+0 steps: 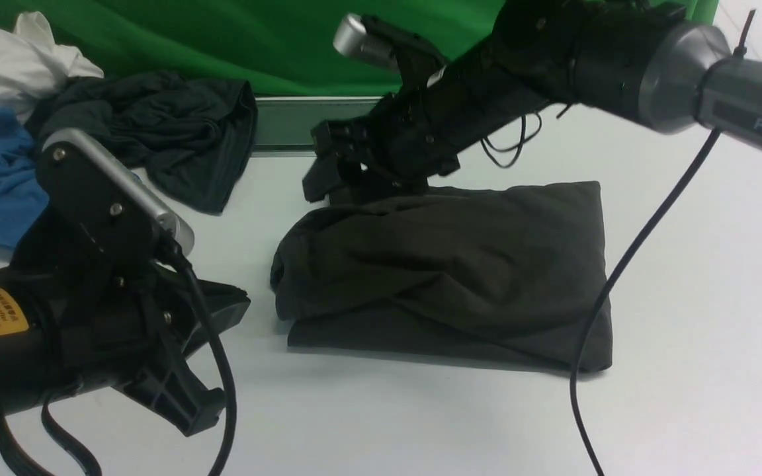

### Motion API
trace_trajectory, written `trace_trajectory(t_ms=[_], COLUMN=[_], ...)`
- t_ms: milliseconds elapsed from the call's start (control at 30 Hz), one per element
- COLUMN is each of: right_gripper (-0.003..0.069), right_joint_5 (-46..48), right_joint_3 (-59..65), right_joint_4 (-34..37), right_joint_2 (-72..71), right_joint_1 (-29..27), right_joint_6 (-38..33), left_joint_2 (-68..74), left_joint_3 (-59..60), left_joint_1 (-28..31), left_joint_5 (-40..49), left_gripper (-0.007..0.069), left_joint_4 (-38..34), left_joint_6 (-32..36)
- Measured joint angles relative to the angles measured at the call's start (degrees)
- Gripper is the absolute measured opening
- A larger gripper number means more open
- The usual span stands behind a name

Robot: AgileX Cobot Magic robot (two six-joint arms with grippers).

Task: Fold a long-sleeved shirt on a white desktop.

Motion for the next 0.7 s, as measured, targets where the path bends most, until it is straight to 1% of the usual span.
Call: trace_trajectory(t_ms=[133,167,200,300,400,500,533,567,600,633,700], right_gripper=[0.0438,0.0395,0.0368,0.0235,0.0155,0.0103,0.0083,0.0081,0.0067,0.0049,0.0036], right_joint_5=[2.9,4.1,5.1,9.1,11.9,15.9,17.6,17.8,18.2,18.4,18.3], right_joint_3=[-2.1,-2.5,-2.6,-2.8,-2.8,-2.8,-2.1,-1.9,-0.5,1.3,2.8], right_joint_4=[-3.1,-5.7,-7.9,-15.7,-23.8,-33.5,-39.9,-40.6,-44.9,-47.6,-48.6], right_joint_2=[-2.0,-3.6,-4.7,-8.6,-11.1,-13.4,-15.0,-15.2,-16.8,-18.4,-19.6], right_joint_1=[-0.1,-0.1,-0.1,-0.2,-0.2,-0.2,-0.3,-0.3,-0.8,-1.6,-2.4], right_joint_6=[-0.2,-0.2,-0.2,0.5,1.9,4.1,5.7,6.0,7.3,8.8,9.4], left_joint_2=[0.0,0.0,0.0,0.0,0.0,0.0,0.0,0.0,0.0,0.0,0.0], left_joint_3=[0.0,0.0,0.0,0.0,0.0,0.0,0.0,0.0,0.0,0.0,0.0], left_joint_1=[0.0,0.0,0.0,0.0,0.0,0.0,0.0,0.0,0.0,0.0,0.0], left_joint_5=[0.0,-0.1,-0.1,-0.1,-0.4,-0.6,-0.8,-0.8,-0.8,-0.9,-0.9], left_gripper=[0.0019,0.0019,0.0019,0.0019,0.0019,0.0019,0.0019,0.0019,0.0019,0.0019,0.0019], left_joint_4=[-0.4,-0.4,-0.4,-0.4,-0.4,-0.4,-0.5,-0.5,-0.5,-0.5,-0.5], left_joint_6=[0.0,0.0,0.2,0.4,0.4,0.4,0.6,0.6,1.0,1.7,1.9])
